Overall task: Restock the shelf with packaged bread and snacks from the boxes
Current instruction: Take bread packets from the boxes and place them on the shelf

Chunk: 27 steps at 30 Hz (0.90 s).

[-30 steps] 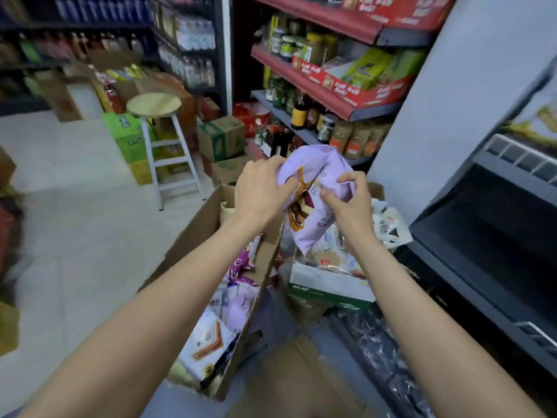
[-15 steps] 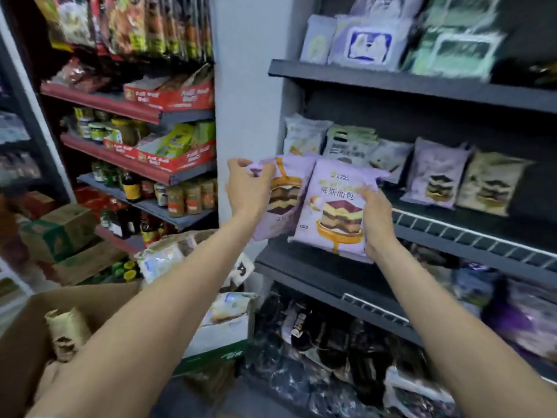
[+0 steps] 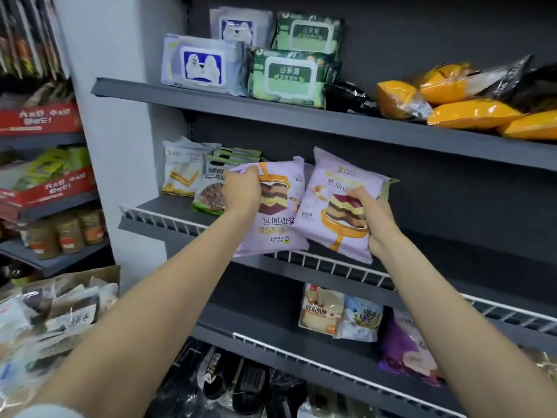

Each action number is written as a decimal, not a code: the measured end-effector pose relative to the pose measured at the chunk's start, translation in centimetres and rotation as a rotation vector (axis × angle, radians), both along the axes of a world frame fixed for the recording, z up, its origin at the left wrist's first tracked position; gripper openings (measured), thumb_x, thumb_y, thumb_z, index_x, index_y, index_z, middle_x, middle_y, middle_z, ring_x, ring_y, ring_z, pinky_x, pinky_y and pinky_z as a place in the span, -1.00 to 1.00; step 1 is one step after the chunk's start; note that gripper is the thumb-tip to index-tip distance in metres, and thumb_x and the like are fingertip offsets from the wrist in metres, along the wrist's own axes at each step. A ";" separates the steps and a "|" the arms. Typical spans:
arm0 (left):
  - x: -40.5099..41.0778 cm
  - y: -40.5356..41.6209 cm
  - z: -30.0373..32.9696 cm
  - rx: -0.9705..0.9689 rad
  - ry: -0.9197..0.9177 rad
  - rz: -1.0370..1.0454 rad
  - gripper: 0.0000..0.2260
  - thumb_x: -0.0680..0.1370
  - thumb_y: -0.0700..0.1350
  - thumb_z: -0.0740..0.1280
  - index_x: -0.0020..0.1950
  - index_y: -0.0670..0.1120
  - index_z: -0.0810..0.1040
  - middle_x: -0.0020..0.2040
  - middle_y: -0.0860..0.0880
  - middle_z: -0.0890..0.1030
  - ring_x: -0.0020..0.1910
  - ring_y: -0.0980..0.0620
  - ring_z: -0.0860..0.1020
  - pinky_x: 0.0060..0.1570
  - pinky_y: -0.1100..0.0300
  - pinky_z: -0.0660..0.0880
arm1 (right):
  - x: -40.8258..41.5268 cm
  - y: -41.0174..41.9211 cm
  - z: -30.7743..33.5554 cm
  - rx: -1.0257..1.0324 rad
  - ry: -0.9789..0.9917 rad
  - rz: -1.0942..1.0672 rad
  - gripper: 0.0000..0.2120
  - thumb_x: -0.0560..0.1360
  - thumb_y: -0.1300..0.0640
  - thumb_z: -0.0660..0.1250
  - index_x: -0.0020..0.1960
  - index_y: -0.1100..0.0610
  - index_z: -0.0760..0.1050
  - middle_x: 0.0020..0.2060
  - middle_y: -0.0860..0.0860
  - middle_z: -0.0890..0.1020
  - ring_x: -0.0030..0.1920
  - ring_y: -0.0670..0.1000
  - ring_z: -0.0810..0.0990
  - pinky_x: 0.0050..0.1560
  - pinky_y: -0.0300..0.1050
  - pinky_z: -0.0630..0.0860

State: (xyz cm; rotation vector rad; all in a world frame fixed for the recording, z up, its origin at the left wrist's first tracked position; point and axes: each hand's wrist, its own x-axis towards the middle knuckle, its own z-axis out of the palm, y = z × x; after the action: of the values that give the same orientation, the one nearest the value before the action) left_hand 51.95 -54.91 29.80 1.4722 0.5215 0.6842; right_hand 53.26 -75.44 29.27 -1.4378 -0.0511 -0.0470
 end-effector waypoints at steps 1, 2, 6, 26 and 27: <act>0.7 -0.3 0.1 -0.004 0.001 0.003 -0.79 0.53 -0.08 0.18 0.08 -0.15 0.45 0.01 -0.11 0.57 -0.13 -0.09 0.48 -0.17 0.15 0.35 | 0.8 -0.7 0.2 0.025 -0.024 -0.070 -0.76 0.46 0.13 0.38 0.09 0.16 0.53 -0.13 0.09 0.68 -0.32 -0.01 0.67 -0.32 -0.19 0.59; 1.2 -0.4 0.1 -0.003 0.007 0.006 -0.87 0.53 -0.09 0.17 -0.03 -0.12 0.44 -0.08 -0.09 0.56 -0.18 -0.08 0.47 -0.20 0.15 0.35 | 1.8 -1.2 0.3 0.055 -0.046 -0.121 -0.68 0.46 0.14 0.39 0.19 0.19 0.48 -0.05 0.11 0.67 -0.30 -0.02 0.68 -0.34 -0.22 0.59; 2.5 -0.3 0.3 -0.005 0.000 0.015 -0.82 0.54 -0.11 0.18 -0.27 -0.01 0.34 -0.32 0.00 0.44 -0.35 0.03 0.39 -0.29 0.17 0.30 | 5.3 -1.5 0.0 -0.016 -0.129 -0.200 -0.55 0.46 0.19 0.40 0.29 0.14 0.32 0.11 0.12 0.60 -0.01 0.09 0.66 0.02 0.01 0.61; 7.4 2.3 0.1 -0.242 -0.046 -0.239 -0.89 0.56 -0.09 0.28 -0.12 -0.10 0.46 -0.25 -0.11 0.62 -0.34 -0.05 0.58 -0.18 0.08 0.56 | 9.6 5.9 -3.6 -0.812 -0.198 -0.469 -0.19 0.49 0.06 0.36 0.53 0.22 -0.06 0.45 0.31 0.05 0.47 0.28 0.07 0.42 0.10 0.22; 7.8 2.3 -0.1 -0.312 -0.053 -0.221 -0.89 0.55 -0.12 0.29 -0.14 -0.13 0.47 -0.24 -0.12 0.61 -0.33 -0.06 0.58 -0.18 0.07 0.55 | 8.9 6.0 -3.4 -0.733 -0.312 -0.490 -0.25 0.50 0.05 0.33 0.52 0.19 0.00 0.44 0.28 0.09 0.45 0.27 0.12 0.39 0.08 0.23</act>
State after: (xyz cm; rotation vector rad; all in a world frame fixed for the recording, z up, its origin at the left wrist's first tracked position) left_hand 59.73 -52.64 29.70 1.1928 0.3970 0.4431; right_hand 62.20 -69.44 25.87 -2.1346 0.0344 -0.7180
